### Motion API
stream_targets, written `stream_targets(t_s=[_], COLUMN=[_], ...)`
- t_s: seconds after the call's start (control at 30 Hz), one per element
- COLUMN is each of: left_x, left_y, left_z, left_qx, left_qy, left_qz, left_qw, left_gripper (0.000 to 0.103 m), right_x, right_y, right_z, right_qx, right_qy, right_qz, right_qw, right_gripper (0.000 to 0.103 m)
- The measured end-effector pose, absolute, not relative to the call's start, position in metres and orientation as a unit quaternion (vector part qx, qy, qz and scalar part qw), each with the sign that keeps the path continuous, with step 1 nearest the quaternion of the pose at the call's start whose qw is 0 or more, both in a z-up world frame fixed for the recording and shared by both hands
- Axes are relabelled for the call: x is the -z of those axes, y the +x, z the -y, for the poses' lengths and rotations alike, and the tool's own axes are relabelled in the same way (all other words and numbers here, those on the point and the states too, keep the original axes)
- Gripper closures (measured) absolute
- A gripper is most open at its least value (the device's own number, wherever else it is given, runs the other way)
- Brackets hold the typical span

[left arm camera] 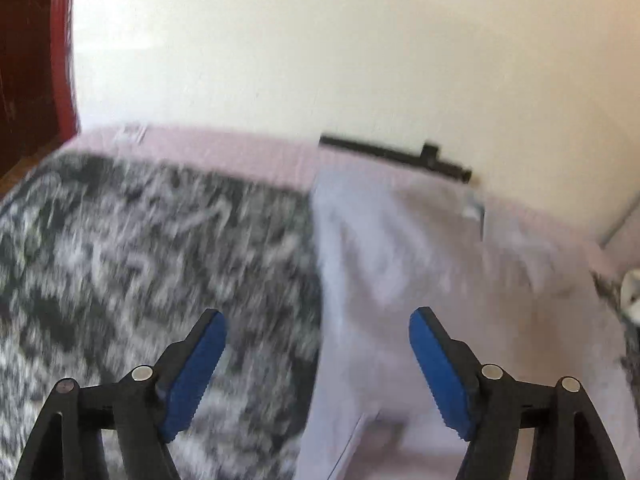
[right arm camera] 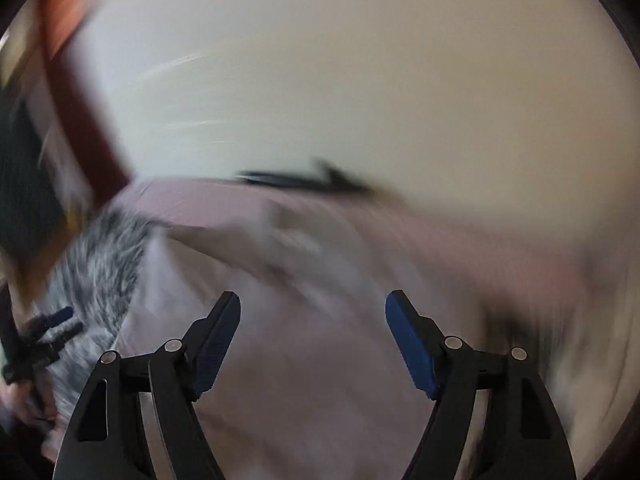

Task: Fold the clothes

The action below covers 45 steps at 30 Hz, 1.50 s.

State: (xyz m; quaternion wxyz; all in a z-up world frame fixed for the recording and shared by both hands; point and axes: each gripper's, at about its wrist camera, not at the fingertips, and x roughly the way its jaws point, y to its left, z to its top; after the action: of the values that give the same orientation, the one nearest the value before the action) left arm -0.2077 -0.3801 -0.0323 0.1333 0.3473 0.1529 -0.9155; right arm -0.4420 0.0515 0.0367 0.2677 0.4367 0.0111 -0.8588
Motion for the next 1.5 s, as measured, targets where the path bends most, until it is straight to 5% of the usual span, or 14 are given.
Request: stream_targets(t_s=[0.17, 0.43, 0.47, 0.57, 0.7, 0.87, 0.97, 1.1, 1.2, 1.23, 1.3, 1.5], left_x=[0.098, 0.11, 0.105, 0.094, 0.07, 0.098, 0.135, 0.131, 0.102, 0.09, 0.083, 0.084], left_y=[-0.267, -0.253, -0.249, -0.24, -0.242, -0.274, -0.282, -0.26, -0.218, -0.2, -0.156, -0.027], left_z=[0.353, 0.386, 0.392, 0.414, 0.422, 0.421, 0.432, 0.459, 0.465, 0.457, 0.435, 0.369], left_qx=[0.85, 0.816, 0.815, 0.815, 0.838, 0.817, 0.789, 0.779, 0.783, 0.788, 0.788, 0.761], left_qy=[0.474, 0.496, 0.489, 0.468, 0.429, 0.472, 0.516, 0.529, 0.536, 0.536, 0.539, 0.542], left_qz=[-0.056, -0.162, -0.172, -0.227, -0.234, -0.153, -0.138, -0.188, -0.216, -0.218, -0.247, -0.35], left_qw=[0.222, 0.25, 0.258, 0.256, 0.243, 0.295, 0.303, 0.281, 0.229, 0.208, 0.167, 0.067], left_gripper=[0.025, 0.025, 0.025, 0.025, 0.025, 0.023, 0.02, 0.017, 0.017, 0.017, 0.017, 0.017], right_x=[0.055, 0.143, 0.146, 0.137, 0.075, -0.025, 0.008, 0.117, 0.105, 0.099, 0.085, 0.108], right_y=[-0.445, -0.455, -0.46, -0.473, -0.485, -0.481, -0.493, -0.52, -0.505, -0.491, -0.463, -0.375], right_z=[-0.204, -0.229, -0.222, -0.196, -0.161, -0.124, -0.118, -0.107, -0.119, -0.134, -0.164, -0.237], right_qx=[0.804, 0.749, 0.74, 0.753, 0.789, 0.843, 0.868, 0.829, 0.84, 0.834, 0.817, 0.708], right_qy=[0.521, 0.53, 0.531, 0.532, 0.493, 0.373, 0.407, 0.522, 0.49, 0.485, 0.473, 0.531], right_qz=[0.206, 0.327, 0.327, 0.268, 0.191, 0.105, 0.029, -0.046, 0.018, 0.062, 0.149, 0.288], right_qw=[0.197, 0.226, 0.25, 0.28, 0.314, 0.373, 0.284, 0.198, 0.233, 0.254, 0.294, 0.365], right_gripper=[0.054, 0.054, 0.057, 0.094, 0.095, 0.095, 0.095, 0.089, 0.085, 0.077, 0.025, 0.025])
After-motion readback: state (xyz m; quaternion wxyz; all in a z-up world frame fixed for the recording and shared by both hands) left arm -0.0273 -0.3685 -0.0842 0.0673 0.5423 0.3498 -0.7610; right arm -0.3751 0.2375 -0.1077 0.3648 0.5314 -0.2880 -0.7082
